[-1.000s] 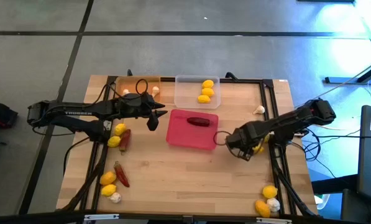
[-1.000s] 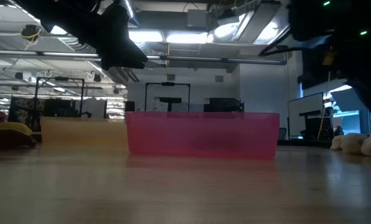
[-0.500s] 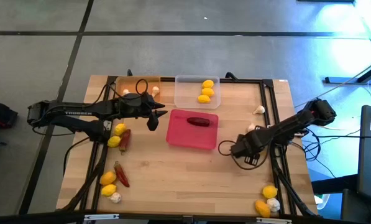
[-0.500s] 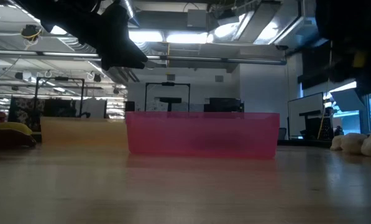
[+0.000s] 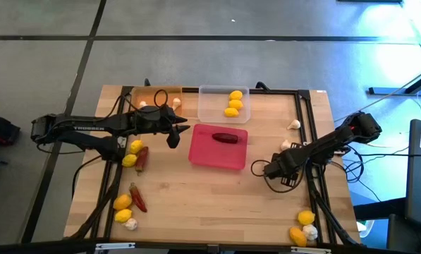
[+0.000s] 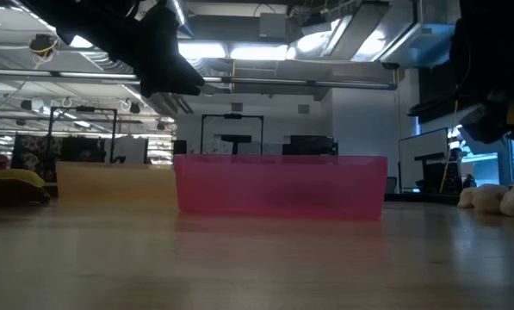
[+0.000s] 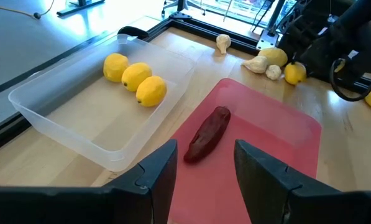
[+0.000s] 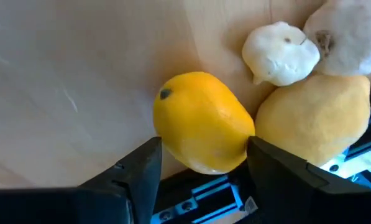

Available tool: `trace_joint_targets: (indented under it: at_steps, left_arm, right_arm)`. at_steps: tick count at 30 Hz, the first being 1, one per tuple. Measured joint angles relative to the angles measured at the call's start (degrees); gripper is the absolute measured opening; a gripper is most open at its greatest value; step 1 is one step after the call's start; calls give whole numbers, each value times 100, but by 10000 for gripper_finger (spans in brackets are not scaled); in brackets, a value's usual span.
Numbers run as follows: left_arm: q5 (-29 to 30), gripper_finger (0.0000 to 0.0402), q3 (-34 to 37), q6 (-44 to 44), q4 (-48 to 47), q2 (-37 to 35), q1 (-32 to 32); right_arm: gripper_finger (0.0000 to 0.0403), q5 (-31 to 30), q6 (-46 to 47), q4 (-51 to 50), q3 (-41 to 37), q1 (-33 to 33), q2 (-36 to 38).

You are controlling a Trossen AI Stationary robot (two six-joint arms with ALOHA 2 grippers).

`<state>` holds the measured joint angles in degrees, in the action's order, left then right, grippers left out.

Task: Sort produce into baskets
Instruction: Put the yellow lemon in the transparent bin

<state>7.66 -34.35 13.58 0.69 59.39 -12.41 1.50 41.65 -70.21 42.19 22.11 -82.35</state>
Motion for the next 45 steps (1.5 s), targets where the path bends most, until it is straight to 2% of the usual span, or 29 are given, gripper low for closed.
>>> trace_joint_targets:
  at_steps: [14, 23, 27, 37, 45]
  left_arm:
    - [0, 154, 0, 0, 0, 1, 1]
    - [0, 154, 0, -2, 0, 1, 0]
    - [2, 155, 0, -2, 0, 1, -1]
    - [1, 155, 0, -3, 0, 1, 0]
    - [0, 155, 0, -4, 0, 1, 1]
  right_arm:
    - [223, -22, 15, 248, -74, 0, 7]
    - [136, -90, -106, 202, -70, 0, 7]
    - [114, -85, -123, 172, -19, 0, -1]
    - [112, -107, -169, 201, 822, 0, -15]
    - [112, -794, -472, 137, 1512, -39, -13]
